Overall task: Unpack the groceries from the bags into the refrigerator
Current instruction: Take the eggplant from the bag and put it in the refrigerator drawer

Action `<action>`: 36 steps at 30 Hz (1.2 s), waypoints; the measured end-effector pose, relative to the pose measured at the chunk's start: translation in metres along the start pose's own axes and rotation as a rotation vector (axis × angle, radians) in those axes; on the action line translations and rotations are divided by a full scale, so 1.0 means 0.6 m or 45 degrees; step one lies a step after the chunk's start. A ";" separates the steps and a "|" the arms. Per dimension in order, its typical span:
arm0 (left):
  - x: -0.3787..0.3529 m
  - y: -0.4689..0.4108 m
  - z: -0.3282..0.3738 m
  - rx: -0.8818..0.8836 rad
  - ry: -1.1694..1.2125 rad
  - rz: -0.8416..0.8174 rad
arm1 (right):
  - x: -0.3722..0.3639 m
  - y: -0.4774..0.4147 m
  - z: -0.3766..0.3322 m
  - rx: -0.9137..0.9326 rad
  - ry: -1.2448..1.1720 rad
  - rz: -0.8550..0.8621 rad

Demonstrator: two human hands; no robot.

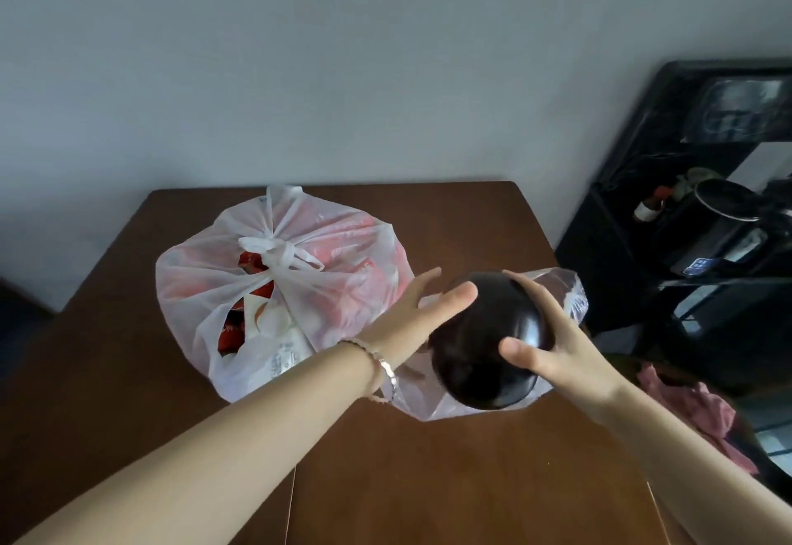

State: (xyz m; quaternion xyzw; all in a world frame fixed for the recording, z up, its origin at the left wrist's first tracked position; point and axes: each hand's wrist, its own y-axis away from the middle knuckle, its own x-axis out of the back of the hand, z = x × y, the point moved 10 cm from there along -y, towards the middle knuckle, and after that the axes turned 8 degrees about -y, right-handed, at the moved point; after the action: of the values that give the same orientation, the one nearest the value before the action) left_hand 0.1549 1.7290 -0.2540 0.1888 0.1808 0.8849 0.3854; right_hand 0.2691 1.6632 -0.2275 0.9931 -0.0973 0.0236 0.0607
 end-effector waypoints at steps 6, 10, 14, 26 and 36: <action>0.020 0.035 -0.050 0.238 0.593 -0.097 | -0.078 -0.023 -0.017 0.020 0.035 -0.099; 0.090 0.053 -0.042 0.210 0.560 0.044 | -0.128 -0.055 -0.041 -0.056 -0.118 -0.234; 0.215 0.093 0.010 -0.080 0.355 0.321 | -0.164 -0.116 -0.056 -0.110 -0.298 -0.092; 0.491 0.140 -0.065 -0.215 0.071 0.646 | -0.454 -0.226 0.073 -0.248 1.332 -0.048; 0.512 0.111 -0.099 -0.213 0.042 0.542 | -0.382 -0.191 0.065 -0.240 0.945 0.440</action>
State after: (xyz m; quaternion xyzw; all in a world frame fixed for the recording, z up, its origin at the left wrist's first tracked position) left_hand -0.1081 1.9067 -0.2142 0.1755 0.0693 0.9612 0.2014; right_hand 0.0683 1.8138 -0.2931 0.8764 -0.2356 0.3808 0.1774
